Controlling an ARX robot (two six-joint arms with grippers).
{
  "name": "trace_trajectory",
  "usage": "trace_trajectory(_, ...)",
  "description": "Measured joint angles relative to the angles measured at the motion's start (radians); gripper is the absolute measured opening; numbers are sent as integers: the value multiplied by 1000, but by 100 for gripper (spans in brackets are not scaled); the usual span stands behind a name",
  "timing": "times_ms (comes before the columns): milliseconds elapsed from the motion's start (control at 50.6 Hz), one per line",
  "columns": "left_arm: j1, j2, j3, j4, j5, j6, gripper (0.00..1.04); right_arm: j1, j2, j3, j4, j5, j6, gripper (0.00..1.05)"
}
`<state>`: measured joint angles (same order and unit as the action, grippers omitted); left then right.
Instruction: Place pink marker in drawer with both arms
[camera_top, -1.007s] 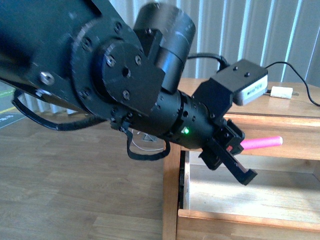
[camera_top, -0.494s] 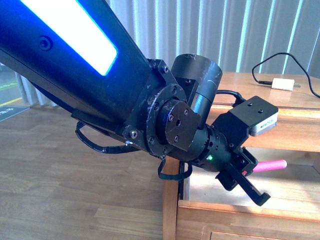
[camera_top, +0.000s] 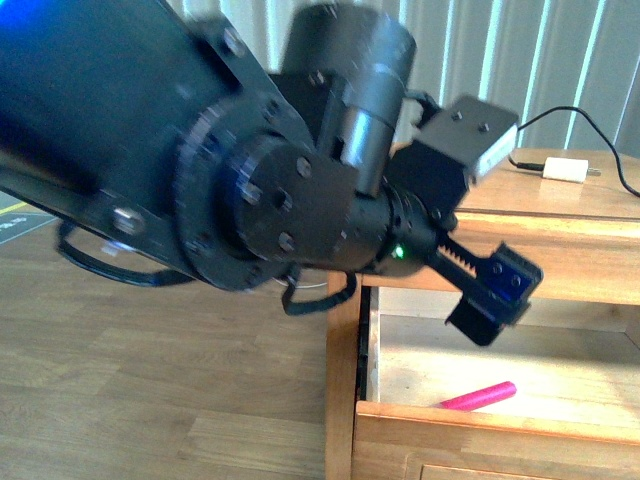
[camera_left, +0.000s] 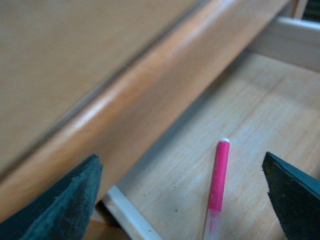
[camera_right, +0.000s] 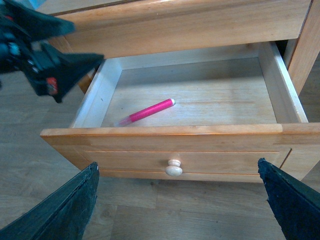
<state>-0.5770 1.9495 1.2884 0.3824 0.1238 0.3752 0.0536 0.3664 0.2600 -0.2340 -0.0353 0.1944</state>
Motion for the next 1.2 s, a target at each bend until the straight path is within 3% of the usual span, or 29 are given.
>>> trace_trajectory(356,113,-664,-494,112,-307,-82,99,0,0,0,0,0,0,96)
trace_trajectory(593,268,-1261,-859,-132,-441,-202,99,0,0,0,0,0,0,96)
trace_trajectory(711,323,-1433,-943,-223,-454,-294,99,0,0,0,0,0,0,96)
trace_trajectory(948,330,-1460,-948,-226,-439,-348,98,0,0,0,0,0,0,96)
trace_trajectory(1047,377,-1496,-986,-229,-319,-359,80,0,0,0,0,0,0,96)
trace_trajectory(1205,430,-1553,-1064,-218,-266,-364,54,0,0,0,0,0,0,96)
